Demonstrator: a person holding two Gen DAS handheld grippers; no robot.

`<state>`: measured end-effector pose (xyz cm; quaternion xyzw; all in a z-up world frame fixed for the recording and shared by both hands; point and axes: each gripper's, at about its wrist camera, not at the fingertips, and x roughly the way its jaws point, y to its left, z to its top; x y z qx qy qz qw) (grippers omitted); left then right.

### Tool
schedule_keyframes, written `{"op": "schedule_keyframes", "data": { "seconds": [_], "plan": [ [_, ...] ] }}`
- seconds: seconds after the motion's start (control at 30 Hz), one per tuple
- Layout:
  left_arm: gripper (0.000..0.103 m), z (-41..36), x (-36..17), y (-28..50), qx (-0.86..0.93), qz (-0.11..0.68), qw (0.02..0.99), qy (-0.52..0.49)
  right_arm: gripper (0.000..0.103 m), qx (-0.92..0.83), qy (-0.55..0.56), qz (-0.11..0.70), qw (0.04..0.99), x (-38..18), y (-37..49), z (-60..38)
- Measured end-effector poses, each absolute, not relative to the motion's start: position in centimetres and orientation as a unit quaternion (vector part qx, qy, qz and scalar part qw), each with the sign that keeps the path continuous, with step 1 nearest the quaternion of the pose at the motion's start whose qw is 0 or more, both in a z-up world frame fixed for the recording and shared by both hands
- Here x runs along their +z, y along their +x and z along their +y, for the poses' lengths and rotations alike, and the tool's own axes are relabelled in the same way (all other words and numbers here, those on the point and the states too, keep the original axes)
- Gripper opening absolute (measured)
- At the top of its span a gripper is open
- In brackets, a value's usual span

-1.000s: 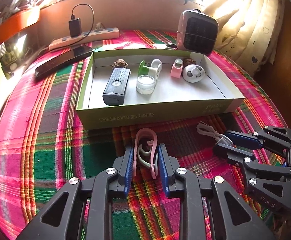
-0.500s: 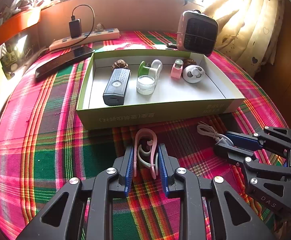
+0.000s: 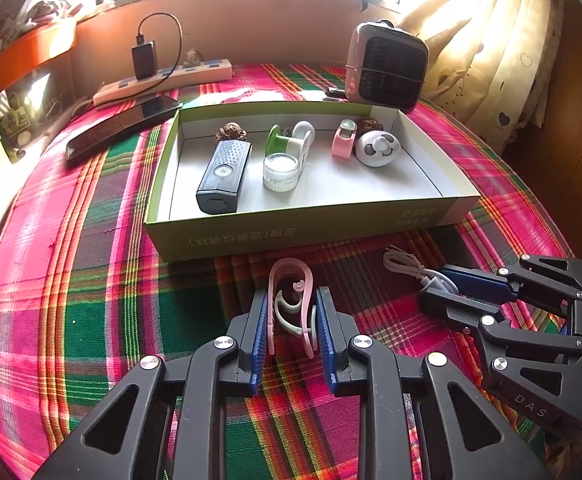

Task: Organize objects
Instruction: 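Carry the pink clip and white cable over the green box tray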

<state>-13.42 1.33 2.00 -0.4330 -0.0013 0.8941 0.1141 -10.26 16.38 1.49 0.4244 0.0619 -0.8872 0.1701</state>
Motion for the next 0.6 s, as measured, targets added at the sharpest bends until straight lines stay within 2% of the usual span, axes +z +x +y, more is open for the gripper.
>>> {"op": "schedule_keyframes", "data": {
  "seconds": [0.6],
  "plan": [
    [0.021, 1.7, 3.6, -13.2, 0.902, 0.002, 0.119, -0.415, 0.02, -0.899, 0.402, 0.047, 0.165, 3.2, -9.8, 16.9]
  ]
}}
